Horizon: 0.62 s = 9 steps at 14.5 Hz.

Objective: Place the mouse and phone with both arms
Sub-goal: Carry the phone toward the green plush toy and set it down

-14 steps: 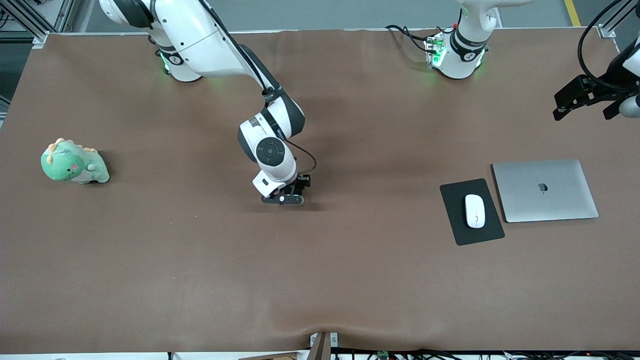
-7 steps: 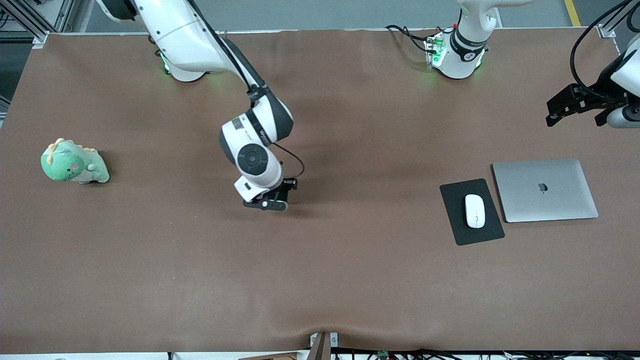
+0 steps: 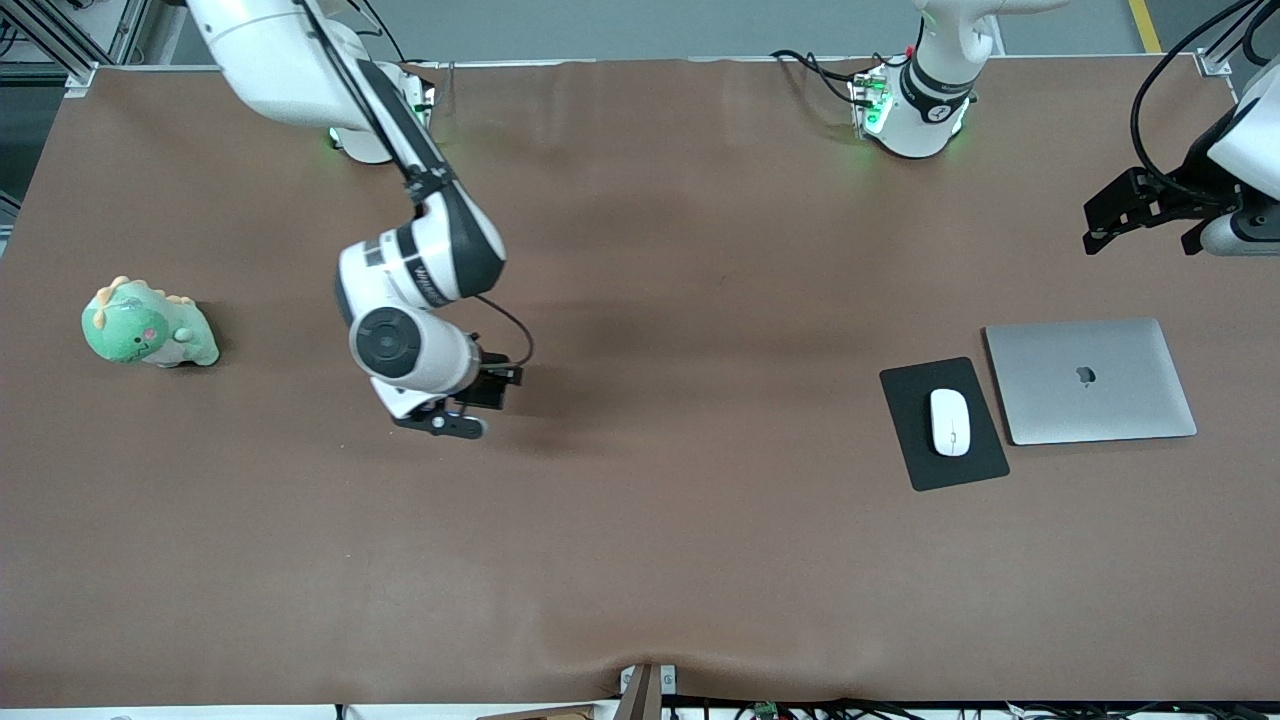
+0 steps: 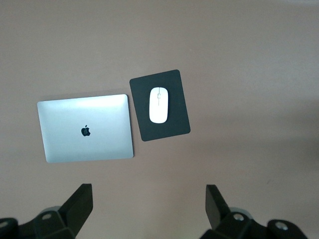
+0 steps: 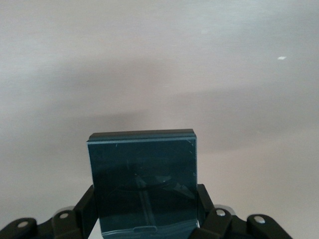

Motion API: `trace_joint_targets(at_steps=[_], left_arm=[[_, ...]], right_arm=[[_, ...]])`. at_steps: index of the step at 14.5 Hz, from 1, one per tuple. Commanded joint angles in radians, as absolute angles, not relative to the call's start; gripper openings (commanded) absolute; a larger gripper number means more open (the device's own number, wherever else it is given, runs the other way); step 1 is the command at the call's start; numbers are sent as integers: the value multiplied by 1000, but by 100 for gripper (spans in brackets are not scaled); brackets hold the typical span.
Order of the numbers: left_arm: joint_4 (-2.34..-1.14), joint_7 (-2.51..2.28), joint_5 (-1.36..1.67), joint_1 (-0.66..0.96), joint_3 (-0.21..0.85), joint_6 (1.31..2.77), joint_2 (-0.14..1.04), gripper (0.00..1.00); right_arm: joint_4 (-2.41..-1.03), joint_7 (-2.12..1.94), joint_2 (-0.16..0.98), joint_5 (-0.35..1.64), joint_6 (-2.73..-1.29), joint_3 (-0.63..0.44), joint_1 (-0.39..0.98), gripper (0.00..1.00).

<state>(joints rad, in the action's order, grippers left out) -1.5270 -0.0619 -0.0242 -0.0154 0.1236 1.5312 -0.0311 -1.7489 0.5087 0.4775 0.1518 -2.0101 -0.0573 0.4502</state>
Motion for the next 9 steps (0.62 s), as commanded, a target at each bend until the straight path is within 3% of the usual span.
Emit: trace_joint_targets(at_steps=[1,9], left_arm=[[-1519,-57,-8,-26,127,1528,-43,100],[-1511,-66,-9,-28,124,1537,-31,100]], right_arm=[[-1929,444,358,143,-2086,-40,401,0],[-2143,277,275,135,-2227,-60,282,0]])
